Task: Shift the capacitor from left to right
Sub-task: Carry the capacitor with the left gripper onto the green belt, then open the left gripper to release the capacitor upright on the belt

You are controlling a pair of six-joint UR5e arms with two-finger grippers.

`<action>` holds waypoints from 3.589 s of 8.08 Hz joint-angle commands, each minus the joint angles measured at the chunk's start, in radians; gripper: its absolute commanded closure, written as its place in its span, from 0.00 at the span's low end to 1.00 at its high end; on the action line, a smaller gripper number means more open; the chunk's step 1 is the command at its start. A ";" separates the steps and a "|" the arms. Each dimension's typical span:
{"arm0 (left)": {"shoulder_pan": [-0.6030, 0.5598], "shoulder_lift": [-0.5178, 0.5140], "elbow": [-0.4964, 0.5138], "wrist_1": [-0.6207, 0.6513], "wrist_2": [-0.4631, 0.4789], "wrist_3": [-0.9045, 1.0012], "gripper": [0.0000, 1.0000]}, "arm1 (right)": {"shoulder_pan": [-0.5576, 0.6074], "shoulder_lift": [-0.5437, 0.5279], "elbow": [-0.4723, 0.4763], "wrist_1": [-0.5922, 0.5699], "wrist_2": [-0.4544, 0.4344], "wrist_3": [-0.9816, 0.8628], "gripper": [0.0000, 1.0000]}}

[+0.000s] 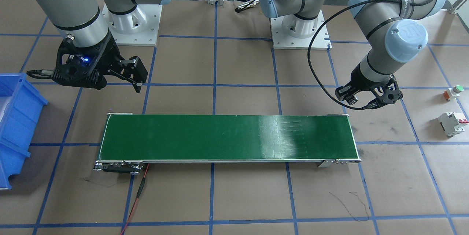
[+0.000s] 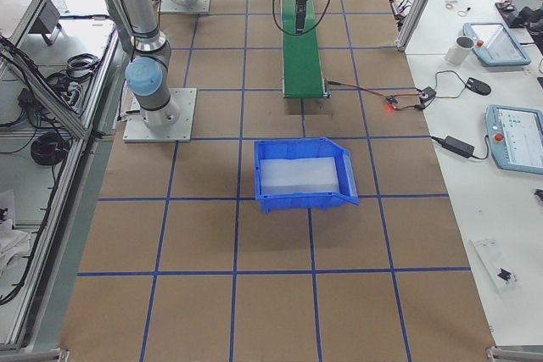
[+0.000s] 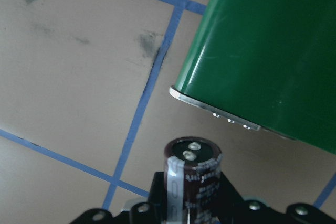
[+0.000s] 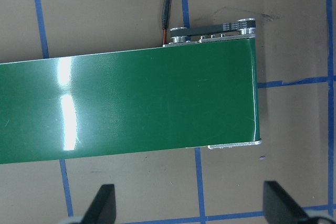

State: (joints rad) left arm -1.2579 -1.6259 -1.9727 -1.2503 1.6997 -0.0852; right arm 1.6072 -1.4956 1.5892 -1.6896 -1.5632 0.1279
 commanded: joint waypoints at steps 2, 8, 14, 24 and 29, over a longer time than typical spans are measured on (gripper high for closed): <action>-0.046 -0.023 0.002 -0.043 -0.064 -0.034 1.00 | 0.000 0.000 0.000 -0.001 -0.001 -0.008 0.00; -0.139 -0.124 0.125 -0.043 -0.069 0.056 1.00 | 0.000 0.000 0.000 -0.001 0.000 -0.008 0.00; -0.241 -0.253 0.190 0.065 -0.068 0.248 1.00 | -0.001 0.002 0.000 -0.001 0.000 -0.008 0.00; -0.242 -0.261 0.192 0.195 -0.098 0.228 0.13 | -0.001 0.002 0.000 -0.001 -0.001 -0.011 0.00; -0.232 -0.210 0.365 0.129 -0.138 0.223 0.00 | -0.001 0.018 0.012 -0.019 0.003 -0.102 0.00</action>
State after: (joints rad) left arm -1.4921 -1.8477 -1.6628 -1.0946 1.5708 0.1375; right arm 1.6075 -1.4882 1.5905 -1.6983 -1.5638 0.0635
